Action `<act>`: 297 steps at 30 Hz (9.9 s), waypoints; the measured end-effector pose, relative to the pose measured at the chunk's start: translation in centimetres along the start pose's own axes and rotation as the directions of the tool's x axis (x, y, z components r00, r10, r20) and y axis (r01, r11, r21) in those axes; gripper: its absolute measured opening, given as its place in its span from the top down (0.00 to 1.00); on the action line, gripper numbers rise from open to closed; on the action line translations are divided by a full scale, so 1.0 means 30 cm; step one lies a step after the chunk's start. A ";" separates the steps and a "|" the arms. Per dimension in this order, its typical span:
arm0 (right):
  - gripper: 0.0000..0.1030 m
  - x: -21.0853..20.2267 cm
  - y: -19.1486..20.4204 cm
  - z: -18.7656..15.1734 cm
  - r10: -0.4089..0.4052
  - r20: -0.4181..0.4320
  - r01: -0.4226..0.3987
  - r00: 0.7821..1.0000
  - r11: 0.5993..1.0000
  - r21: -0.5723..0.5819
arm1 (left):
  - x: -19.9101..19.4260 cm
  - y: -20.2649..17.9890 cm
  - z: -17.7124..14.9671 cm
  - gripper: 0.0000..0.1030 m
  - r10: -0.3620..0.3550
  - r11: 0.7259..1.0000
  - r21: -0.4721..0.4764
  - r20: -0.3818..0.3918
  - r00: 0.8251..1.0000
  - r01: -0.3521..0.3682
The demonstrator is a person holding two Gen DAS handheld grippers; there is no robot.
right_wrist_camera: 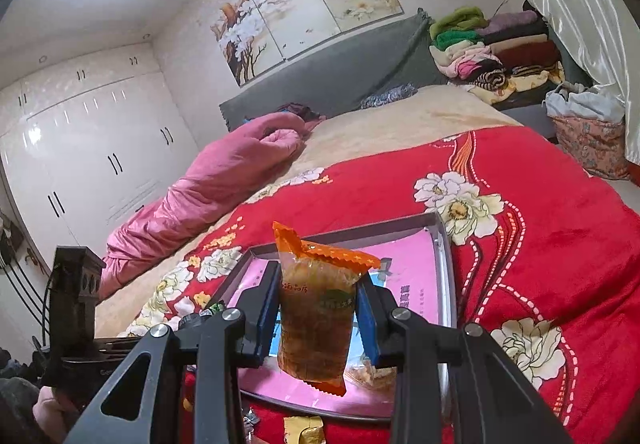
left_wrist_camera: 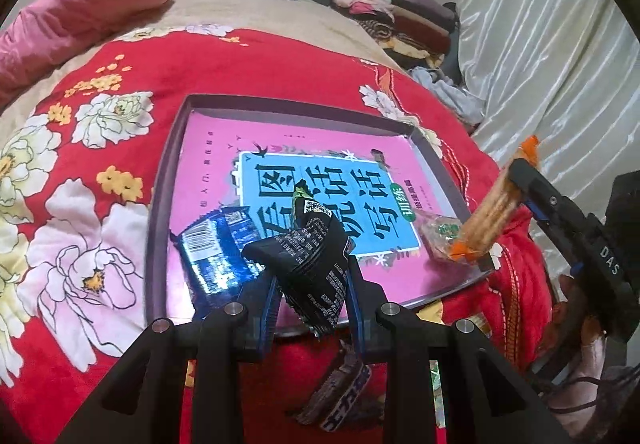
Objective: Organize snacks
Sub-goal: 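Lift the black chocolate and bread stick bag and carry both over the tray, then lower the bread stick bag onto the tray with the right gripper, then open the left gripper to drop the black chocolate while the right gripper releases the bread stick bag, then withdraw both grippers from the tray toward the snacks on the bedspread, then move the left gripper to the Snickers bar while the right approaches the clear cookie bag, then close the right gripper on the cookie bag while the left grasps the Snickers bar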
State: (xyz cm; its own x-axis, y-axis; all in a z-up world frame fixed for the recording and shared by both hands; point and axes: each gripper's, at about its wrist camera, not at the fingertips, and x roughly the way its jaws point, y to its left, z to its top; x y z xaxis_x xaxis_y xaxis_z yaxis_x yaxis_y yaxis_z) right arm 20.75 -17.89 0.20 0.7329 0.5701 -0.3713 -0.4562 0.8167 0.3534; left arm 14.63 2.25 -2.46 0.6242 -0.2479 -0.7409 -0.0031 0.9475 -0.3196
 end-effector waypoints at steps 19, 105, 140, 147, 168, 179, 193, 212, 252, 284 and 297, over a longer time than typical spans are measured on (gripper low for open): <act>0.66 0.077 0.013 -0.011 0.006 -0.060 -0.008 0.998 0.999 -0.036 | 0.047 -0.044 0.004 0.71 -0.011 1.000 0.010 -0.011 1.000 0.011; 0.51 0.213 0.036 -0.111 -0.070 -0.295 0.036 0.953 0.992 -0.119 | 0.109 -0.054 -0.013 0.54 0.017 1.000 0.007 -0.063 0.998 -0.017; 0.31 0.168 0.055 -0.081 -0.048 -0.225 0.019 0.973 0.991 -0.133 | -0.003 -0.043 -0.028 0.22 0.006 1.000 0.023 0.003 1.000 -0.006; 0.26 0.139 0.049 -0.064 -0.046 -0.194 0.020 0.980 0.991 -0.131 | -0.030 -0.039 -0.035 0.21 -0.005 1.000 0.019 0.011 1.000 0.004; 0.17 0.071 0.059 -0.034 -0.035 -0.134 0.014 0.990 0.988 -0.152 | -0.064 -0.045 -0.071 0.21 -0.008 0.999 0.034 -0.007 1.000 0.009; 0.15 0.033 0.062 -0.033 -0.029 -0.119 0.010 0.992 0.988 -0.157 | -0.083 -0.044 -0.082 0.21 -0.003 0.999 0.041 -0.009 1.000 0.004; 0.13 -0.028 0.081 -0.044 -0.020 -0.112 -0.001 0.994 0.984 -0.180 | -0.089 -0.053 -0.110 0.21 0.003 0.998 0.070 -0.031 1.000 -0.001; 0.13 -0.063 0.144 -0.097 -0.044 -0.138 0.008 0.989 0.967 -0.254 | -0.105 -0.042 -0.152 0.21 0.020 0.995 0.095 -0.056 0.998 -0.015; 0.13 -0.074 0.222 -0.227 -0.105 -0.276 -0.020 0.955 0.910 -0.415 | -0.057 -0.047 -0.223 0.21 0.039 0.993 0.115 -0.152 0.988 -0.022; 0.55 0.045 0.231 -0.339 -0.153 -0.425 -0.106 0.892 0.843 -0.527 | -0.009 -0.048 -0.239 0.21 0.040 0.994 0.111 -0.180 0.983 -0.021; 0.61 0.057 0.147 -0.287 -0.124 -0.414 -0.054 0.902 0.917 -0.394 | 0.034 -0.072 -0.233 0.23 0.062 0.990 0.132 -0.178 0.982 -0.039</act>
State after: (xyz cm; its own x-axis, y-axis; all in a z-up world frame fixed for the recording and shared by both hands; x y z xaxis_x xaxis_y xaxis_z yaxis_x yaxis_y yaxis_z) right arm 15.63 -12.55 -6.27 0.5087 0.4497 -0.7342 -0.6574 0.7535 0.0061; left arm 9.81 -1.44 -6.64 0.4737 -0.2203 -0.8527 0.0761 0.9748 -0.2095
